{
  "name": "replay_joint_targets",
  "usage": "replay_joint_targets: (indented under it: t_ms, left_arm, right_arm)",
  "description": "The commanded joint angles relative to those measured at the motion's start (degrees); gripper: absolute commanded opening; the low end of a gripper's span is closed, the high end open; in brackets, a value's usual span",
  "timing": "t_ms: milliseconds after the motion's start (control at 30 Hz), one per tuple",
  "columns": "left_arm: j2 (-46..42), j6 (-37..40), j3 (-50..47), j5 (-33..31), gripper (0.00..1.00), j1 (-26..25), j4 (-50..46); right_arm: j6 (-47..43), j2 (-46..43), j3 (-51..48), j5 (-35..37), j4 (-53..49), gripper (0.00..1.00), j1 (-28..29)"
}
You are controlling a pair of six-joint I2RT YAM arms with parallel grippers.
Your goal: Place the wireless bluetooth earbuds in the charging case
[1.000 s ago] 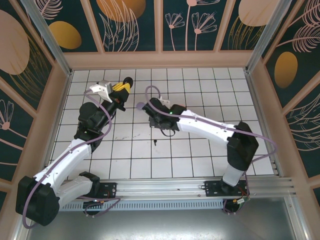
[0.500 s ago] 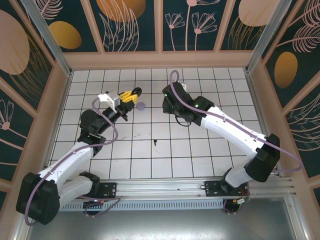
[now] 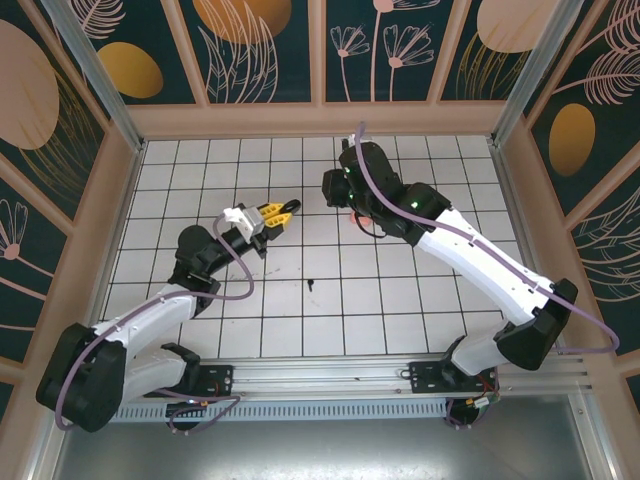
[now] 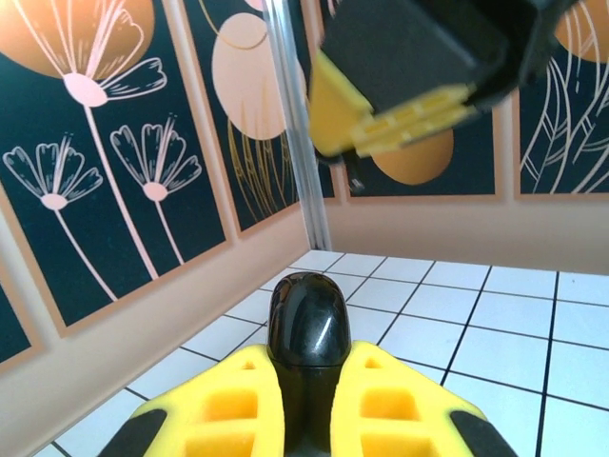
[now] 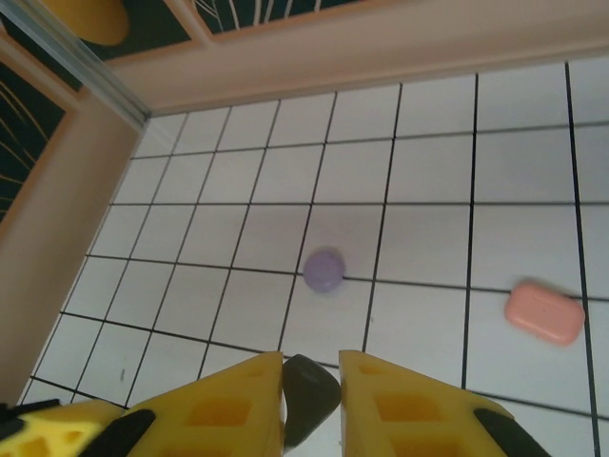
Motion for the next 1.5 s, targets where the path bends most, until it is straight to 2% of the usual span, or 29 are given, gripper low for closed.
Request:
replay_joint_targets:
  t_ms: [0, 133, 233, 467, 633, 733, 833, 933, 1200, 1467]
  left_arm:
    - [1.1, 2.5, 0.3, 1.5, 0.00, -0.7, 4.8]
    - [2.2, 0.2, 1.6, 1.8, 0.00, -0.9, 5.5]
    - [2.6, -4.1, 2.8, -0.7, 0.00, -0.9, 4.7]
    - [2.4, -17.9, 3.3, -12.0, 0.00, -0.9, -0.2]
    - [0.8, -20.2, 3.0, -18.1, 0.00, -0.8, -4.8]
    - [-0.8, -21.0, 2.5, -22.9, 0.00, -0.8, -5.3]
    - [-2.0, -25.0, 5.2, -27.8, 0.00, -0.5, -11.3]
    - [-2.1, -26.0, 8.7, -28.4, 0.00, 0.0, -17.4]
    - [-3.1, -34.2, 12.9, -30.8, 0.00, 3.8, -19.4]
    - [-2.0, -36.0, 17.7, -30.0, 0.00, 4.5, -23.2]
  right_arm:
    - [-2.9, -1.5, 2.6, -1.1, 1.9, 0.20, -0.2]
    - [-2.6, -1.7, 2.2, -0.8, 2.1, 0.20, -0.2]
    - [-2.0, -2.2, -0.5, 0.0, 2.5, 0.20, -0.2]
    - [3.2, -4.3, -15.8, -2.0, 6.6, 0.20, -0.2]
    - [6.6, -4.2, -27.8, -7.5, 11.7, 0.21, 0.4]
    - [6.8, -1.9, -30.5, -9.1, 13.5, 0.20, 2.5]
    - [6.2, 2.1, -30.3, -10.4, 14.5, 0.20, 5.0]
    - [5.3, 6.8, -28.4, -11.8, 14.9, 0.20, 6.7]
    - [2.4, 19.8, -21.4, -13.7, 13.5, 0.20, 9.9]
    - [1.5, 27.8, -15.9, -15.4, 11.4, 0.20, 10.9]
